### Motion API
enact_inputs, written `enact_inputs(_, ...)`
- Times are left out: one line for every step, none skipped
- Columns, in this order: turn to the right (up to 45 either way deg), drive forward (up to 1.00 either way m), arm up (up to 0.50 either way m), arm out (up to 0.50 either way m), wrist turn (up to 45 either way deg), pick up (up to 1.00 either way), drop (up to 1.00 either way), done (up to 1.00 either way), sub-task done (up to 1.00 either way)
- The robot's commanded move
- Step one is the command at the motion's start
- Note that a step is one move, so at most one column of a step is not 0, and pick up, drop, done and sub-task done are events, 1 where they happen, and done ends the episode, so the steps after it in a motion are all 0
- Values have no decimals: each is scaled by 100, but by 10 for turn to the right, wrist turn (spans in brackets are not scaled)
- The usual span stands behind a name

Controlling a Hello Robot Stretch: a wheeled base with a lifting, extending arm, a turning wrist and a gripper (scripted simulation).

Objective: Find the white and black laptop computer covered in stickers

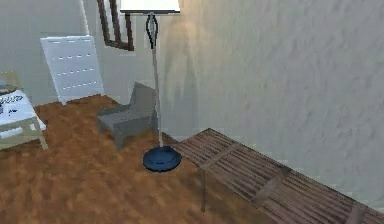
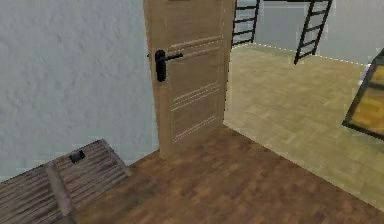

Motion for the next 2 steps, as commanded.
enact_inputs(-360, 0, 0, 0, 0, 0, 0, 0, 0)
enact_inputs(0, 100, 0, 0, 0, 0, 0, 0, 0)
